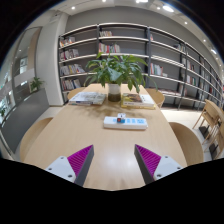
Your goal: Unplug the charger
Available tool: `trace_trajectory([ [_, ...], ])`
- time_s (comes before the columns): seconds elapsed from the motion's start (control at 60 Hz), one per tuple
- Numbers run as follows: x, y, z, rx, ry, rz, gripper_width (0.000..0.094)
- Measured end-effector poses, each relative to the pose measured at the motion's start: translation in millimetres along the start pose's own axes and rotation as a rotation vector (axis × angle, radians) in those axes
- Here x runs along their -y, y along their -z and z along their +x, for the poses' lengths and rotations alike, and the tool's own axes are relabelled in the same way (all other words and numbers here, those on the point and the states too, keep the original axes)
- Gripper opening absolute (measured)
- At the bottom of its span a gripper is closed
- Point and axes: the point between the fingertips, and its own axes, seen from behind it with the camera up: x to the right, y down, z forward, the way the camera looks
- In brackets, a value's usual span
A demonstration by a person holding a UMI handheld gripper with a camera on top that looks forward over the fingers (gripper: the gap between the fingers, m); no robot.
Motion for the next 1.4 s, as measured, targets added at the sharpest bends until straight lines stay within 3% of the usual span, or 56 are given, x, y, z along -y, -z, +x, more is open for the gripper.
trace_trajectory([
  [0.3, 64, -158, 45, -0.173, -0.058, 0.034, 0.0823],
  [0.383, 67, -182, 53, -0.196, -0.086, 0.028, 0.072],
  [0.417, 65, -190, 52, -0.19, -0.096, 0.017, 0.0596],
  [0.45, 62, -196, 51, -0.186, -0.094, -0.001, 0.0535],
  [0.5, 52, -204, 49, -0.172, -0.08, -0.034, 0.0512],
  [0.583, 58, -212, 42, -0.134, -0.057, 0.001, 0.0379],
  [0.6, 59, -211, 44, -0.144, -0.051, 0.001, 0.0284],
  [0.917, 57, -209, 42, -0.124, -0.111, -0.14, 0.0118],
  [0.933, 61, -206, 42, -0.115, -0.124, -0.132, 0.0122],
  [1.083, 277, -107, 73, -0.116, -0.103, 0.359, 0.0112],
  [1.133, 321, -68, 101, -0.153, -0.105, 0.431, 0.0112],
  [1.167, 319, -57, 119, -0.165, -0.103, 0.441, 0.0112],
  [1.25, 290, -61, 159, -0.164, -0.111, 0.384, 0.0111],
  [1.367, 180, -120, 208, -0.185, -0.108, 0.19, 0.0111],
  [1.4, 169, -131, 216, -0.172, -0.116, 0.133, 0.0111],
])
